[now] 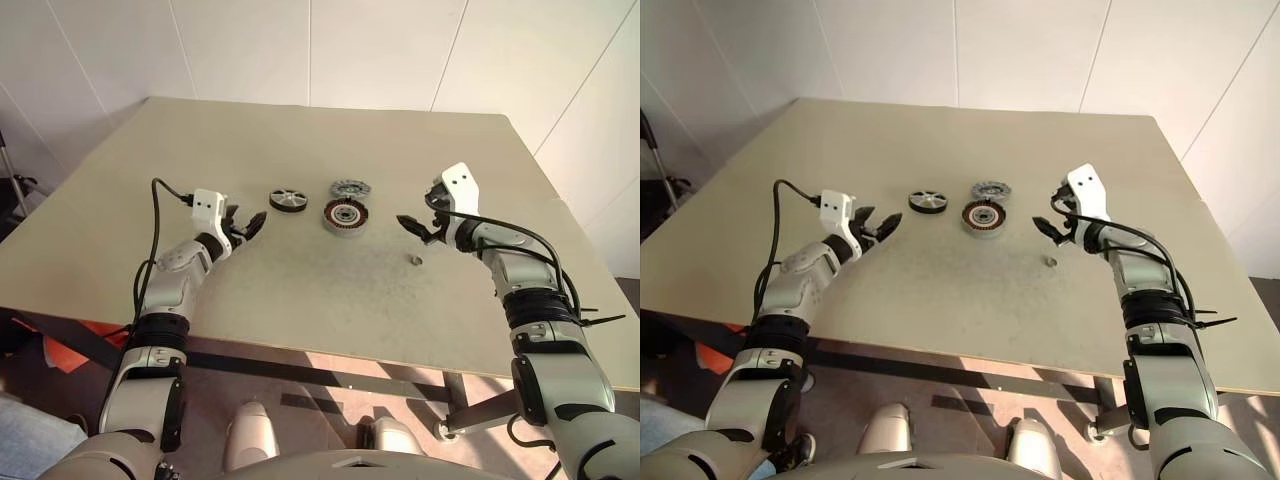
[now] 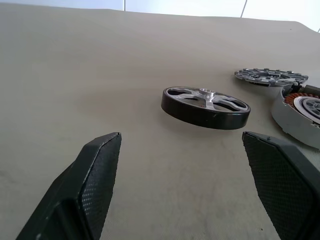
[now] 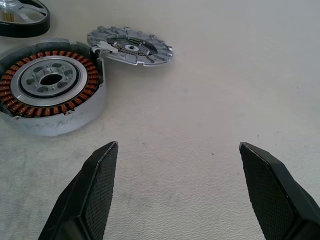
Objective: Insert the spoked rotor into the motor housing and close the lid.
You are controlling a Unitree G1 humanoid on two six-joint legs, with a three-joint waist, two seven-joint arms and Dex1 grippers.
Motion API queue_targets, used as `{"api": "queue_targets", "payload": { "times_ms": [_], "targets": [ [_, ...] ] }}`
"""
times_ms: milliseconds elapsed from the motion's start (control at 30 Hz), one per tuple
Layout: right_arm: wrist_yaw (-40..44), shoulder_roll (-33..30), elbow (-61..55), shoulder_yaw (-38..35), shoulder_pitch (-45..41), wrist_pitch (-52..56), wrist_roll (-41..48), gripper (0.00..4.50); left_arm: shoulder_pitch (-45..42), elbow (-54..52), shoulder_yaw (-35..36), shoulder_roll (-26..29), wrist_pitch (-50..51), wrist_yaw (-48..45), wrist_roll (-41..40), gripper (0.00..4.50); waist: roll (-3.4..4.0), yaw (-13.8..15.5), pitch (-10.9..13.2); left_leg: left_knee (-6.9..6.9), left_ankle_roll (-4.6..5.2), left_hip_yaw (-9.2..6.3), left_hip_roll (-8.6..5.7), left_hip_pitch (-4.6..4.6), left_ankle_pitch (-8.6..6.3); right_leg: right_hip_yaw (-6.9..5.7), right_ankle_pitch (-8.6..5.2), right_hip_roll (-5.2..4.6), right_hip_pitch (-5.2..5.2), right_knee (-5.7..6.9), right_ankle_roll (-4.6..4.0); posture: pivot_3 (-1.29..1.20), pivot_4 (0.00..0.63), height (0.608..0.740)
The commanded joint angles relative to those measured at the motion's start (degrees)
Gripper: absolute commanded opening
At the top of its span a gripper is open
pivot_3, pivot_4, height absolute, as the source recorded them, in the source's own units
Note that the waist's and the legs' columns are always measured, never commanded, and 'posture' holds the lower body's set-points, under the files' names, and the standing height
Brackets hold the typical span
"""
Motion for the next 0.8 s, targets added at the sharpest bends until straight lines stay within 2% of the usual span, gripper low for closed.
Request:
{"api": "queue_targets", "payload": {
  "times_ms": [33,800],
  "targets": [
    [-0.1,-0.4,-2.7,-1.1,-0.8,-0.4,0.9,4.35,-0.5,-2.5,-0.3,0.4,-0.2,-0.4,-0.2,4.07,0.0,0.0,0.0,0.0,0.0,0.0,0.0,0.0,0.0,0.0,0.0,0.0,0.0,0.0,0.0,0.0,0.0,0.74],
    [-0.1,-0.1,-2.5,-0.2,-1.1,-1.2,0.2,4.35,0.5,-4.4,-1.8,-0.4,1.1,-0.7,-0.3,4.07,0.0,0.0,0.0,0.0,0.0,0.0,0.0,0.0,0.0,0.0,0.0,0.0,0.0,0.0,0.0,0.0,0.0,0.74]
  ]
}}
